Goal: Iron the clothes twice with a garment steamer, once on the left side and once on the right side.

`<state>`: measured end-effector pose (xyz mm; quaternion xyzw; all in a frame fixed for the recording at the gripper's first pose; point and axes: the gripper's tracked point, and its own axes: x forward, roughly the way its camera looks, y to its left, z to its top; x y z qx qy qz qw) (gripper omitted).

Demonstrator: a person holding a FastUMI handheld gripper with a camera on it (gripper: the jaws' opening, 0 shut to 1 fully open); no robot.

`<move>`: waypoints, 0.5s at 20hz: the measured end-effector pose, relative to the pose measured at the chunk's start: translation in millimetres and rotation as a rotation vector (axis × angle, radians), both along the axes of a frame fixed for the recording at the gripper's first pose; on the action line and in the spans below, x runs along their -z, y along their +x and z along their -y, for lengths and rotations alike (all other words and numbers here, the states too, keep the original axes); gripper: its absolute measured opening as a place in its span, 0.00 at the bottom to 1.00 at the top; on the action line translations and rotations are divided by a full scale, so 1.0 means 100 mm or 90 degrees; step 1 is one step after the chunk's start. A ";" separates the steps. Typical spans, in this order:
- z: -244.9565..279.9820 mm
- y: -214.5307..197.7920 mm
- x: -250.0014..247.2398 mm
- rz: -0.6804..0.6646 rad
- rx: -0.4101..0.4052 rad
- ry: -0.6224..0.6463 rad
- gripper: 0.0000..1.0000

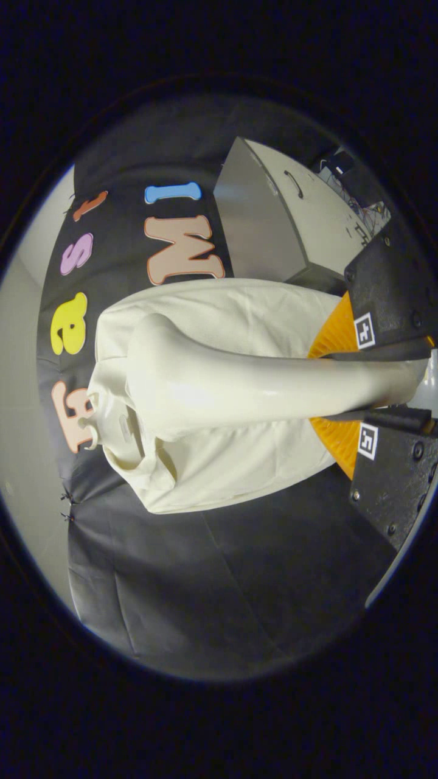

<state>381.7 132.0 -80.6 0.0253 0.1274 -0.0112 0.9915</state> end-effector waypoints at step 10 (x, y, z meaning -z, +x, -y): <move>0.26 0.69 0.48 -0.048 -0.017 0.043 0.30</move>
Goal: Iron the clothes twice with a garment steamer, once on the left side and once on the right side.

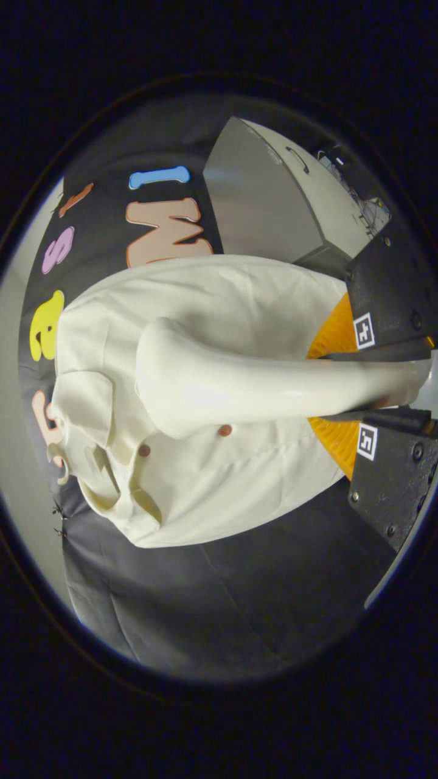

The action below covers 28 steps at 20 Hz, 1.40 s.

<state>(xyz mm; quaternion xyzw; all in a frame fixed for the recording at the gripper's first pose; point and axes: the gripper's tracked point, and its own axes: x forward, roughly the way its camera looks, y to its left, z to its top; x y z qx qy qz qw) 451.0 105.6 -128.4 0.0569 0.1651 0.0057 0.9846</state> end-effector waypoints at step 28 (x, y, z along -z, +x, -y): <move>0.36 -0.26 2.25 -0.224 -0.033 0.136 0.31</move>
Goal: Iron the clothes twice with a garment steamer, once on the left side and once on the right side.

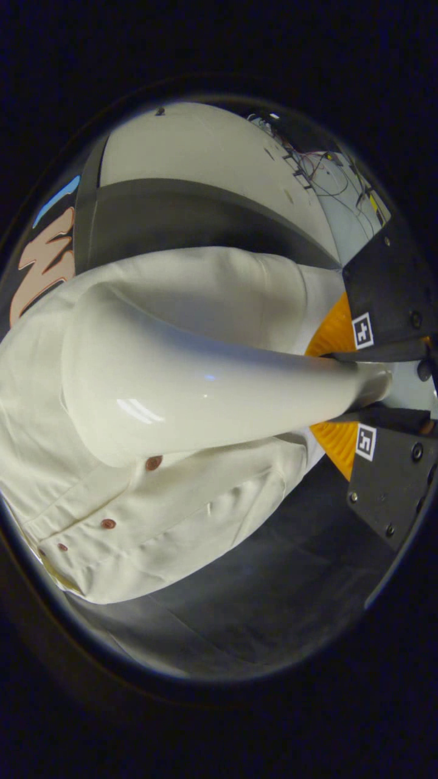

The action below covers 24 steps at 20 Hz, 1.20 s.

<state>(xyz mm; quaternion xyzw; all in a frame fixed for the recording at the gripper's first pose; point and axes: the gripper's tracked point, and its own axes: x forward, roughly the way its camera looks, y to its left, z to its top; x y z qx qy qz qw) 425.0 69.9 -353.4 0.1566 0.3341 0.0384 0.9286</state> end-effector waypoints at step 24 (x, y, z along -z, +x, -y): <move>-0.31 -2.82 -1.16 0.112 0.055 -0.132 0.30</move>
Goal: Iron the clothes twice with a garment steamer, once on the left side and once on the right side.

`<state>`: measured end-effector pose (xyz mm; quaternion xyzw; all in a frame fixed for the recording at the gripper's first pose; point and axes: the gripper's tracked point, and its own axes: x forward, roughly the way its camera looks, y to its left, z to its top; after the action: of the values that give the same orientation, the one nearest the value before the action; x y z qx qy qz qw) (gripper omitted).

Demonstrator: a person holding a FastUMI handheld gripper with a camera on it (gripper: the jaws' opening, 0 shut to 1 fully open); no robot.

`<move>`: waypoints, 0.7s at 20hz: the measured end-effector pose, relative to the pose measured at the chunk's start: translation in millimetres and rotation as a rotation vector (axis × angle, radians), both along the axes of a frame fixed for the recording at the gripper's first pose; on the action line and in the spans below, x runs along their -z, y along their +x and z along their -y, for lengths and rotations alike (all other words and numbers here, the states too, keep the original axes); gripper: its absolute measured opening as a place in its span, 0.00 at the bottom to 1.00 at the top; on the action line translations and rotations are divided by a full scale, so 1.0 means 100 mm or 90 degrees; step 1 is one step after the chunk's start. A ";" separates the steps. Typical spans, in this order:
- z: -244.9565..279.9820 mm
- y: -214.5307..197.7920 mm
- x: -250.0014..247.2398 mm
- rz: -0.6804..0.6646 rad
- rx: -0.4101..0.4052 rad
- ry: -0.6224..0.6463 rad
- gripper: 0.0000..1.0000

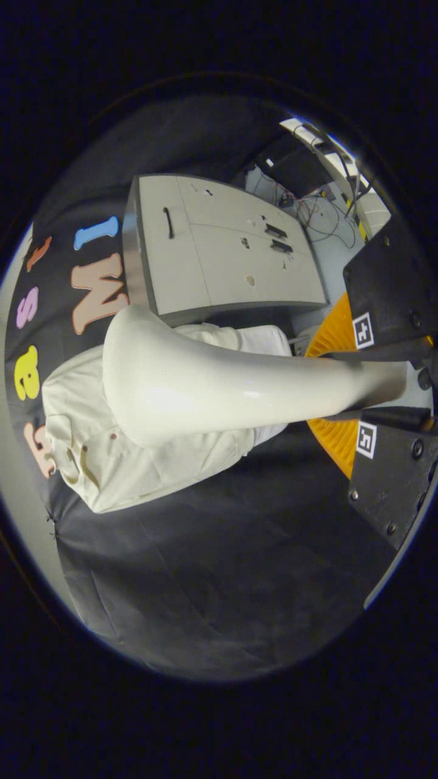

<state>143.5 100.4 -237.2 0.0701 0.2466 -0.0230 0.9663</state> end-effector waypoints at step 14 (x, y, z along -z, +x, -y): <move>0.53 -0.97 -0.65 0.052 -0.010 0.028 0.29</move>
<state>46.0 47.2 -172.4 0.0900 0.2080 -0.0075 0.9740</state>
